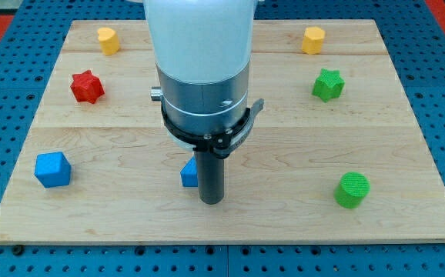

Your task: Push the blue triangle close to the blue cube

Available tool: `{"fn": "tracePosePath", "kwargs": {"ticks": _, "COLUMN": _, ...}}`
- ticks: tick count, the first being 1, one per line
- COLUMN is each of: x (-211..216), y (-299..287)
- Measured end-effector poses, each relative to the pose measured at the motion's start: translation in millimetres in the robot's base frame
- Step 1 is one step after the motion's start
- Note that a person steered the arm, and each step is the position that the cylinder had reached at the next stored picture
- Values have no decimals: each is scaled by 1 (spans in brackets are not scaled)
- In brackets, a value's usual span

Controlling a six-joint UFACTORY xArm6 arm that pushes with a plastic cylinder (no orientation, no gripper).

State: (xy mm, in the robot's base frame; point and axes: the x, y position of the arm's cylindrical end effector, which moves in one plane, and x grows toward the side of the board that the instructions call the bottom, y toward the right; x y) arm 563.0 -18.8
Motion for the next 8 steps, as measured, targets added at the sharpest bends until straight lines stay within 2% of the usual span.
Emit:
{"fn": "tracePosePath", "kwargs": {"ticks": 2, "x": 15, "y": 4}}
{"fn": "tracePosePath", "kwargs": {"ticks": 4, "x": -20, "y": 14}}
{"fn": "tracePosePath", "kwargs": {"ticks": 7, "x": -24, "y": 9}}
{"fn": "tracePosePath", "kwargs": {"ticks": 8, "x": -24, "y": -10}}
